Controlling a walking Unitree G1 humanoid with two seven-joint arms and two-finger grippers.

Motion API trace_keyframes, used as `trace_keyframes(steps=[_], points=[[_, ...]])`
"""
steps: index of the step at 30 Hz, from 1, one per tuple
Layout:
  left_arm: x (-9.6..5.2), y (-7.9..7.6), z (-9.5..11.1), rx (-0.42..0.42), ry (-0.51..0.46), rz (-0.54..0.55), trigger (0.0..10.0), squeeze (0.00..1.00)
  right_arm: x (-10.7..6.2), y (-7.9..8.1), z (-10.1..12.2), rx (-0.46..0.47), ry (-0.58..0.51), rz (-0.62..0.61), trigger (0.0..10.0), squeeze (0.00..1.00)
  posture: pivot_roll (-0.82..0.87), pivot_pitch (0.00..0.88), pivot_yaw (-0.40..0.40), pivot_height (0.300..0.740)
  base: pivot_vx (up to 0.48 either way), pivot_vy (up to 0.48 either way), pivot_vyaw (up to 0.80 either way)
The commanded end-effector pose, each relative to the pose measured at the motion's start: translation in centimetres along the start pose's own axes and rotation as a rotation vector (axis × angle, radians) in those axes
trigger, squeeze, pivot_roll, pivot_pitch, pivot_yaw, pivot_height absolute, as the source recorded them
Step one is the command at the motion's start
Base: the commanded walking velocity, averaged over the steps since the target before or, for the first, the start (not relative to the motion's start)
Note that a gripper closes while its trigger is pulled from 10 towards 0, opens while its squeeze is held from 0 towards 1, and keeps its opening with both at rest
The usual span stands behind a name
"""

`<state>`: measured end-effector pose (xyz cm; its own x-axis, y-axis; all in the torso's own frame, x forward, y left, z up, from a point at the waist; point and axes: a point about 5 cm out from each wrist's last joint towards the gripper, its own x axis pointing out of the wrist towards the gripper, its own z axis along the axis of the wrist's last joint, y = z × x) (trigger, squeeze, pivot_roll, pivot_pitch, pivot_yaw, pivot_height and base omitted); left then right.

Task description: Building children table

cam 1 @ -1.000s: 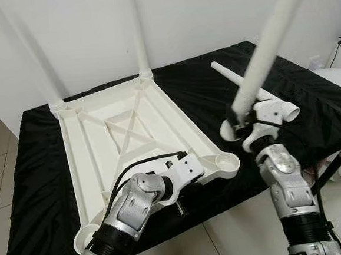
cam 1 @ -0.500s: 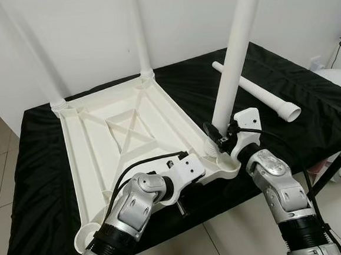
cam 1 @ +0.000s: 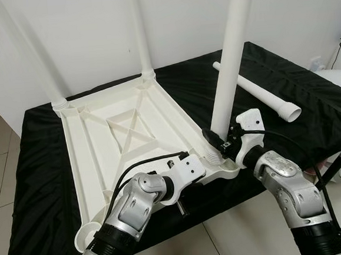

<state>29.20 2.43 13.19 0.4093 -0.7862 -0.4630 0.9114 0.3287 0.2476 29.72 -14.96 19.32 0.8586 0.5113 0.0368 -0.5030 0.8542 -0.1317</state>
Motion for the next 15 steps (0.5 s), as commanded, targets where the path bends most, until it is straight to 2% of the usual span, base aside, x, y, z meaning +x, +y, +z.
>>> trace_keyframes(steps=[1,5,9,15], points=[[-0.4,1.4,1.4,0.066,-0.065,0.166,10.0,0.00,-0.3,0.2,0.1,-0.001,0.008,0.025,10.0,0.00,-0.13,0.037,0.087,0.740,0.000,0.000,0.00],[-0.4,1.6,1.5,0.070,-0.068,0.168,10.0,0.00,-0.7,-0.1,-0.2,-0.016,0.040,0.023,10.0,0.00,-0.12,0.038,0.087,0.740,0.000,0.000,0.00],[-0.5,1.9,1.7,0.073,-0.070,0.175,10.0,0.00,-1.4,-1.2,-0.6,-0.062,0.079,-0.006,10.0,0.00,-0.13,0.040,0.091,0.740,0.000,0.000,0.00],[-0.6,2.0,1.8,0.077,-0.072,0.177,10.0,0.00,-1.5,-1.8,-0.9,-0.106,0.107,-0.031,10.0,0.00,-0.13,0.039,0.092,0.740,0.000,0.000,0.00]])
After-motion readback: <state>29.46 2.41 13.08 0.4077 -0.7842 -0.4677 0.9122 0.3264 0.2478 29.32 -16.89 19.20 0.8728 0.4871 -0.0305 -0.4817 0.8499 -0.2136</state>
